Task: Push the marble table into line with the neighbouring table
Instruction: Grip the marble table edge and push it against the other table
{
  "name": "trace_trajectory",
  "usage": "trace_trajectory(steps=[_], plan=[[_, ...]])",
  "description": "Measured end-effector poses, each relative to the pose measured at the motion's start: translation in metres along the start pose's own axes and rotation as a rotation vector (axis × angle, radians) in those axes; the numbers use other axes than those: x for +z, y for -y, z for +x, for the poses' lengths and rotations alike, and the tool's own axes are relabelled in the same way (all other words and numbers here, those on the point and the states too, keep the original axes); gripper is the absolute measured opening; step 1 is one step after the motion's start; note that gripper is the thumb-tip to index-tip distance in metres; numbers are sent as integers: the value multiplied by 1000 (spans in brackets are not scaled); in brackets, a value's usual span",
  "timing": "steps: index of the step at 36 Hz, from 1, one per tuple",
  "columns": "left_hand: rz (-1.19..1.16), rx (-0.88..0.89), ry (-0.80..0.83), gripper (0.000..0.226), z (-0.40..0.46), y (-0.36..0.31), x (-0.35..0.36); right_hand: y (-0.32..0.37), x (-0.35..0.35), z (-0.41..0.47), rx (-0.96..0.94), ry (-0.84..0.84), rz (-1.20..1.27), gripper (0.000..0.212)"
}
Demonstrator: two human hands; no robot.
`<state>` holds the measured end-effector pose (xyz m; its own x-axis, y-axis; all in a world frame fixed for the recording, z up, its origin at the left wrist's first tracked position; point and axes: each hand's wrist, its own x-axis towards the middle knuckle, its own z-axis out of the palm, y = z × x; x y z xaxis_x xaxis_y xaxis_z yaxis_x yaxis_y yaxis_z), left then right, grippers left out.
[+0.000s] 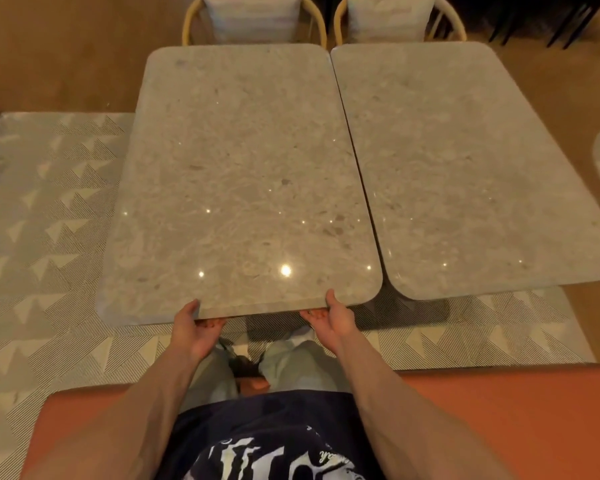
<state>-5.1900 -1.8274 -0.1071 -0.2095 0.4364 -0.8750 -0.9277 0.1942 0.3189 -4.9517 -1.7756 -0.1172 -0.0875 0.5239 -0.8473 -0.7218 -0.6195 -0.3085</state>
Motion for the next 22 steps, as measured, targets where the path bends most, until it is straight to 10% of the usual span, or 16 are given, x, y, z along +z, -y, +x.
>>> trace_trajectory(steps=[22], plan=[[15,-48,-19,45,-11,15,1,6,-13,-1,35,-49,-57,39]])
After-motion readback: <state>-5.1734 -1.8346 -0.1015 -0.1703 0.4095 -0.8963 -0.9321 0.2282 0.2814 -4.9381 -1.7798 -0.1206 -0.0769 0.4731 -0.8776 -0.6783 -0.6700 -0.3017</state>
